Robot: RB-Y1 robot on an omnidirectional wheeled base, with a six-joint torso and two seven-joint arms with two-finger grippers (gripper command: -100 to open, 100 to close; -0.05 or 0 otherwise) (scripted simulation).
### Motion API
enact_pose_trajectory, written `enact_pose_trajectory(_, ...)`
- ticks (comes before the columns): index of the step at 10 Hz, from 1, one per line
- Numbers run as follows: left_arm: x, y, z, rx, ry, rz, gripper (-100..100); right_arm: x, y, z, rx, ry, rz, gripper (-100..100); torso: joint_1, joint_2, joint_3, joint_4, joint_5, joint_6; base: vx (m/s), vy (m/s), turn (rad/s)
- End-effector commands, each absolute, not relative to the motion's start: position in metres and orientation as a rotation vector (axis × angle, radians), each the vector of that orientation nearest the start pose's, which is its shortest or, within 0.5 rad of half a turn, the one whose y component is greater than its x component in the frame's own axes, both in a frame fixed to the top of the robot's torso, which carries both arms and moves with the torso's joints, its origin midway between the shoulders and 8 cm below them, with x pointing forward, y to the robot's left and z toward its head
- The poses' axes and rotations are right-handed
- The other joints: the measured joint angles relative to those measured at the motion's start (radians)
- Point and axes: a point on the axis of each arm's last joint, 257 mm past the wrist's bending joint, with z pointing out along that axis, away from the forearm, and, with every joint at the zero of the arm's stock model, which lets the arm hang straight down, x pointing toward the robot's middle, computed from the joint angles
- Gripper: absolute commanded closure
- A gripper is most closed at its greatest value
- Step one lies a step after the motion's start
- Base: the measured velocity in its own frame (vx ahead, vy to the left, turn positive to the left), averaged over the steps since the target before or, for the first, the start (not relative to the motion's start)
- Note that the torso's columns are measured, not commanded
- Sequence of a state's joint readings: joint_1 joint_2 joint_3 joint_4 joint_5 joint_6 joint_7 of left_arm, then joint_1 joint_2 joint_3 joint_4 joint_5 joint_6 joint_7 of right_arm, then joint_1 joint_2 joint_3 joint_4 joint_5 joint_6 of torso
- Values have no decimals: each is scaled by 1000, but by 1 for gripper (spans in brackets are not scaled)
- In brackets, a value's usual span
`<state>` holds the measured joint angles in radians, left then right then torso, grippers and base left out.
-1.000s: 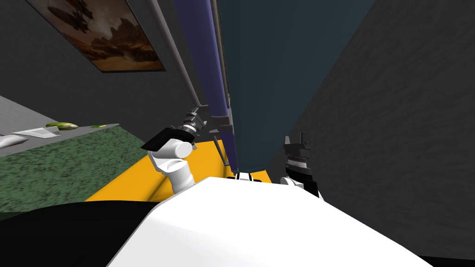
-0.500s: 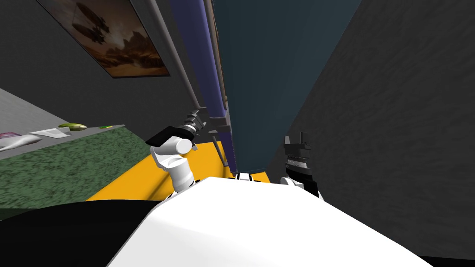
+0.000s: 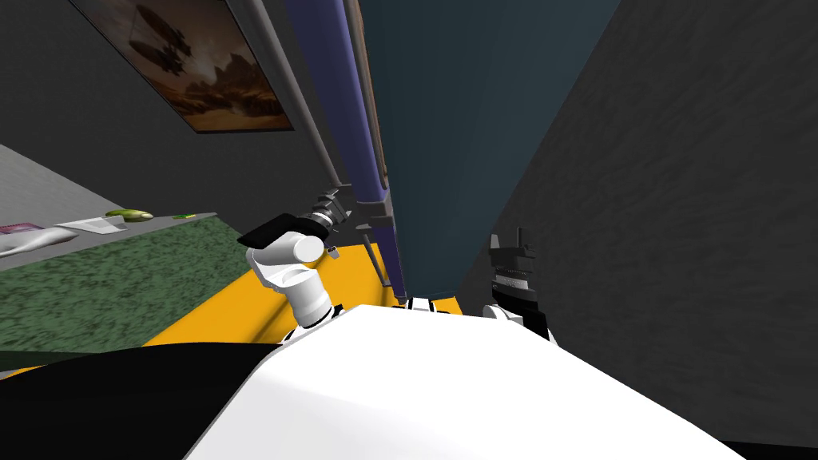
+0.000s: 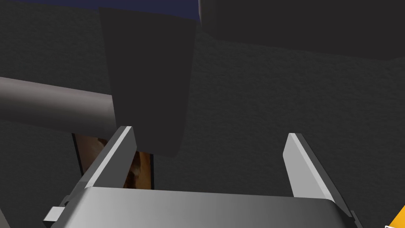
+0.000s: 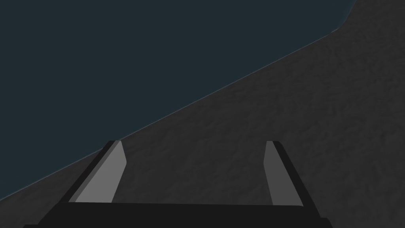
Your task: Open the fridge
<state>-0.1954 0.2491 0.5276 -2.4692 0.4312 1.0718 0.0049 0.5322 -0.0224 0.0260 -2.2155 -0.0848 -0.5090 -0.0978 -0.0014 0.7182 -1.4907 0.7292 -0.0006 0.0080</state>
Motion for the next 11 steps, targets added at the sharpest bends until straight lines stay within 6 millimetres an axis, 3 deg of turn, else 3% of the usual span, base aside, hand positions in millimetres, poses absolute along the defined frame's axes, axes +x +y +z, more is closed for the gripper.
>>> enact_pose_trajectory(1,453,367,81,-1223,1046,-1198,-100,351,-286,-14,810,603,1436,0,-1,1,0,1,-1,1,10,-52,18)
enact_pose_trajectory(11,442,402,88,-1321,1064,-1144,-100,351,-286,-14,810,603,1436,0,-4,0,-1,3,-4,3,17,-59,19)
